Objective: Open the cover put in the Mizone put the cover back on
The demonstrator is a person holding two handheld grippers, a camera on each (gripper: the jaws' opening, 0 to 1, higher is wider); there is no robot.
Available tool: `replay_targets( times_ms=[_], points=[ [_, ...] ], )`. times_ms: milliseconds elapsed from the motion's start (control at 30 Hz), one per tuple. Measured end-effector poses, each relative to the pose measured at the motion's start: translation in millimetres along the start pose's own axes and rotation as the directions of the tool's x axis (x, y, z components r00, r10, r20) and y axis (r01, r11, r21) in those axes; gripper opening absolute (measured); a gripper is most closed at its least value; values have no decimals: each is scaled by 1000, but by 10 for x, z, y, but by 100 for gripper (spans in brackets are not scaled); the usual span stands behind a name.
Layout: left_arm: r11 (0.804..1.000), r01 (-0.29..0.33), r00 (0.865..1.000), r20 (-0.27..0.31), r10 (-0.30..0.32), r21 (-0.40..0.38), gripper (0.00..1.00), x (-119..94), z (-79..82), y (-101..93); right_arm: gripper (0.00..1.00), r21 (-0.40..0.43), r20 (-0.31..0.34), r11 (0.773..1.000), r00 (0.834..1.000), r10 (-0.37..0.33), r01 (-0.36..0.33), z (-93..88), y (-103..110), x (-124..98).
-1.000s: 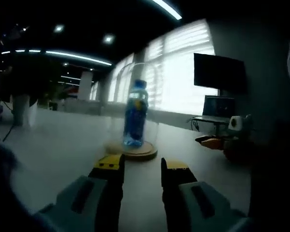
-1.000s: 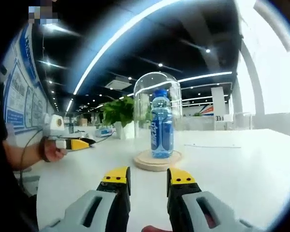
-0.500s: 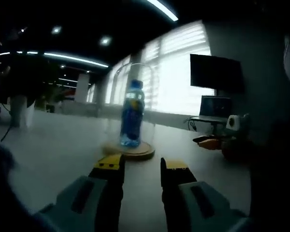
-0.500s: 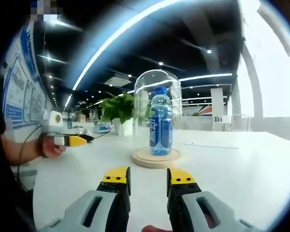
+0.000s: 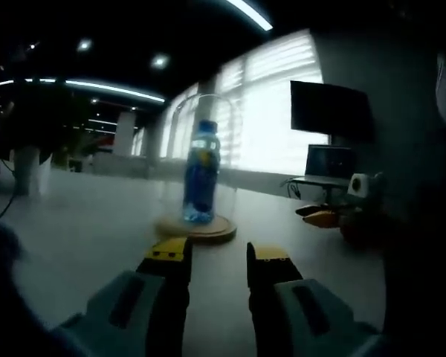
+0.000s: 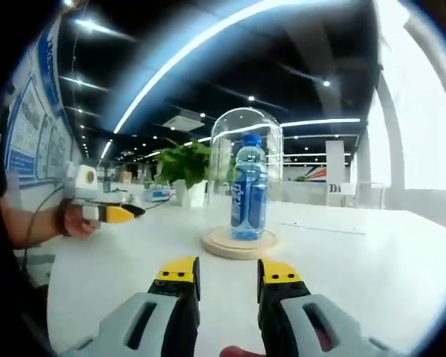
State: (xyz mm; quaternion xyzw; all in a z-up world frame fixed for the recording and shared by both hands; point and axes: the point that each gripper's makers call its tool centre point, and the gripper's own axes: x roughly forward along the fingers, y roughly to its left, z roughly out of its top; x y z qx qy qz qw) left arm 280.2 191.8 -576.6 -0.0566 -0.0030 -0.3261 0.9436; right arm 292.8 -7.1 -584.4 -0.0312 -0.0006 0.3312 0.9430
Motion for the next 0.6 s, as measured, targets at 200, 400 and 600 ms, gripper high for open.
replay_targets(
  times_ms=[200,400,600],
  points=[
    [1000,1,1000,-22,-1,6,24,13,-43,-3,23,-4,7,1000,1000,-11,12,14,-20,-9],
    [1000,-2,1000,-19,2,4,24,8,-39,8,23,-2,5,1000,1000,-7,7,9,-12,-5],
    [1000,6,1000,-13,-6,15,24,3,-27,-6,23,-2,3,1000,1000,-7,7,2,-11,-1]
  ],
)
